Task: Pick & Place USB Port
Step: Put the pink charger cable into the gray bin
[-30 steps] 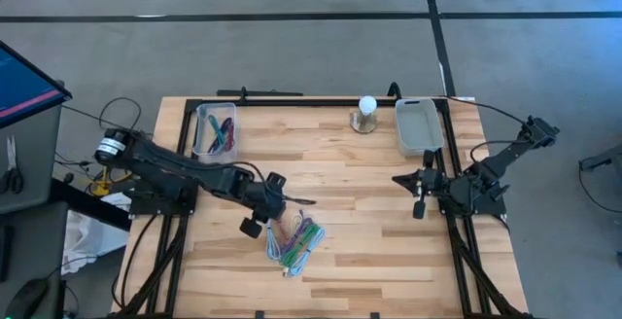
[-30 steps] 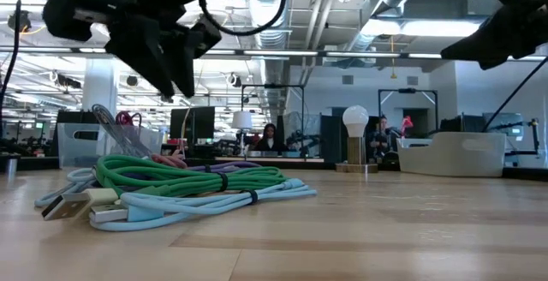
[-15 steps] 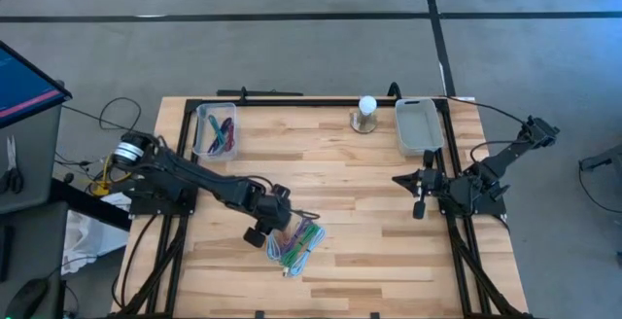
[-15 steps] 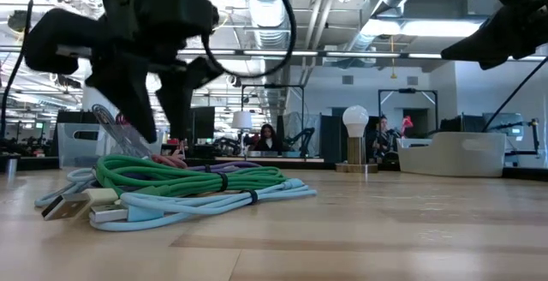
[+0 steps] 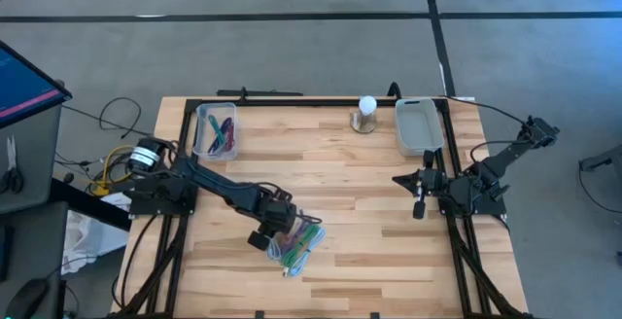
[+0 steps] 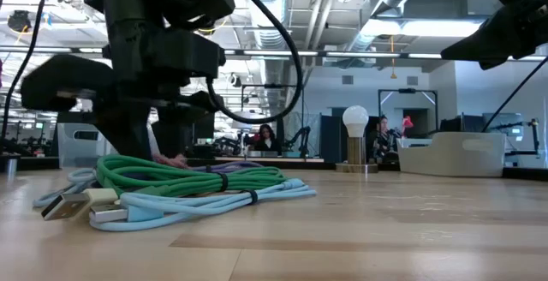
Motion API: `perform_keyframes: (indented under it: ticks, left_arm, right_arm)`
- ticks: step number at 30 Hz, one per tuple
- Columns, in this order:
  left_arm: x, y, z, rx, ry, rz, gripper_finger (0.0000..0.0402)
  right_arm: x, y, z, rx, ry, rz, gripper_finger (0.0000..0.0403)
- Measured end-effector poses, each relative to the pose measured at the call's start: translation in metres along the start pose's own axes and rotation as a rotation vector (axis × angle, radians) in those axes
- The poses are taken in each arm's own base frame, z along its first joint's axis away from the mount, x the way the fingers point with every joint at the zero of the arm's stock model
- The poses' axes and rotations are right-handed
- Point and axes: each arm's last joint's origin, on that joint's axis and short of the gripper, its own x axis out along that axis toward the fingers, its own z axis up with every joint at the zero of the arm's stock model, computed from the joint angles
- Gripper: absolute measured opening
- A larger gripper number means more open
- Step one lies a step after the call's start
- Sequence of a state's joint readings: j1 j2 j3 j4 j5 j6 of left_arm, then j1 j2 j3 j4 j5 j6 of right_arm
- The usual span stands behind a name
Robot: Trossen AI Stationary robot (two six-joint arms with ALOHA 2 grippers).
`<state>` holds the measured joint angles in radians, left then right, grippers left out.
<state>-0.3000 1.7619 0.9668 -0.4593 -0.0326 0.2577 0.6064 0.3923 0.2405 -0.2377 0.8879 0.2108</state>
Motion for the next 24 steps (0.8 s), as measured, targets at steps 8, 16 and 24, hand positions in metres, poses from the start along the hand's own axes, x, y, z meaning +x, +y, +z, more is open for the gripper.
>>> perform_keyframes:
  ticks: [8, 16, 24]
  left_arm:
    - [0.005, 0.002, 0.001, -0.013, -0.002, 0.007, 0.0069]
    - [-0.012, 0.026, -0.005, -0.078, -0.014, 0.143, 0.0020]
    - [-0.064, 0.064, -0.007, -0.159, -0.209, 0.327, 0.0017]
  right_arm:
    - [0.000, 0.000, 0.001, 0.007, -0.006, 0.001, 0.0001]
    - [0.000, 0.000, 0.001, 0.007, -0.006, 0.001, 0.0001]
    - [0.000, 0.000, 0.001, 0.008, -0.006, 0.001, 0.0001]
